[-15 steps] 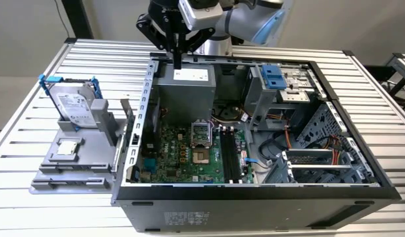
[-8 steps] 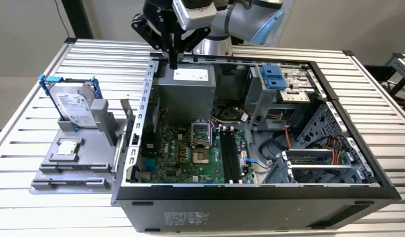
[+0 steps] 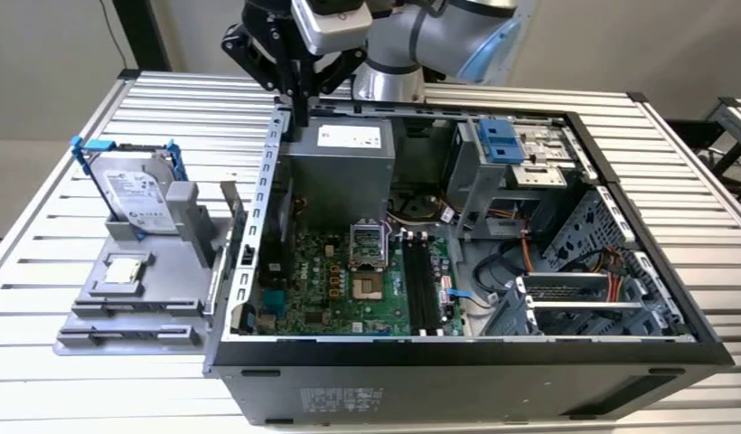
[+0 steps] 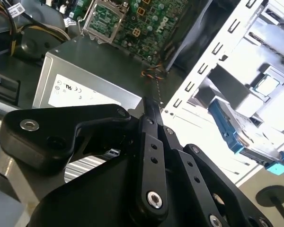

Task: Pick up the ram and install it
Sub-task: 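Reach for the ram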

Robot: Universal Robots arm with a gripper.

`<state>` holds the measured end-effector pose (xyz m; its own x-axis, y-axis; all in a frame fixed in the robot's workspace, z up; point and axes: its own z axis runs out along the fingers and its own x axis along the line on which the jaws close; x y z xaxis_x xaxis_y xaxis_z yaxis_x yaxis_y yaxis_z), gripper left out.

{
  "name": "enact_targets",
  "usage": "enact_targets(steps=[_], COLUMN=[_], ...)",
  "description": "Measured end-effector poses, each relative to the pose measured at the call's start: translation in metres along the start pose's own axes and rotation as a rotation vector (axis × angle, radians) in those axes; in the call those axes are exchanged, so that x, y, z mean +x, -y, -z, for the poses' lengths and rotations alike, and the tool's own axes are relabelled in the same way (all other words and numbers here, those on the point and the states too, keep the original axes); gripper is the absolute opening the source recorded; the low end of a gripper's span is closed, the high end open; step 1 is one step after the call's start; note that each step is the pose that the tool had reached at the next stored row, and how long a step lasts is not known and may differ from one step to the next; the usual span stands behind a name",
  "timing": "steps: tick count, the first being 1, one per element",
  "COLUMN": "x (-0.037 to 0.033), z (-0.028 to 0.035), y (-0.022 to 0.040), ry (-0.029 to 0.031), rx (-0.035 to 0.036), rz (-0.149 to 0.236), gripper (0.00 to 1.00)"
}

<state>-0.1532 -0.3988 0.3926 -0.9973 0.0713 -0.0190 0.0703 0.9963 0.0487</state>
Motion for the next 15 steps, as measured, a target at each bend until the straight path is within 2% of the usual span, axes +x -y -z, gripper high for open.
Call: enact_targets(steps=[9,15], x=[0.0146,0.0274], z=[0.0003,0.0006], y=[0.0010,0.0019], ry=[0.0000,0.0000], rx=[0.0000,0.0000], rz=[0.000,0.000], gripper=[0.00,0.00])
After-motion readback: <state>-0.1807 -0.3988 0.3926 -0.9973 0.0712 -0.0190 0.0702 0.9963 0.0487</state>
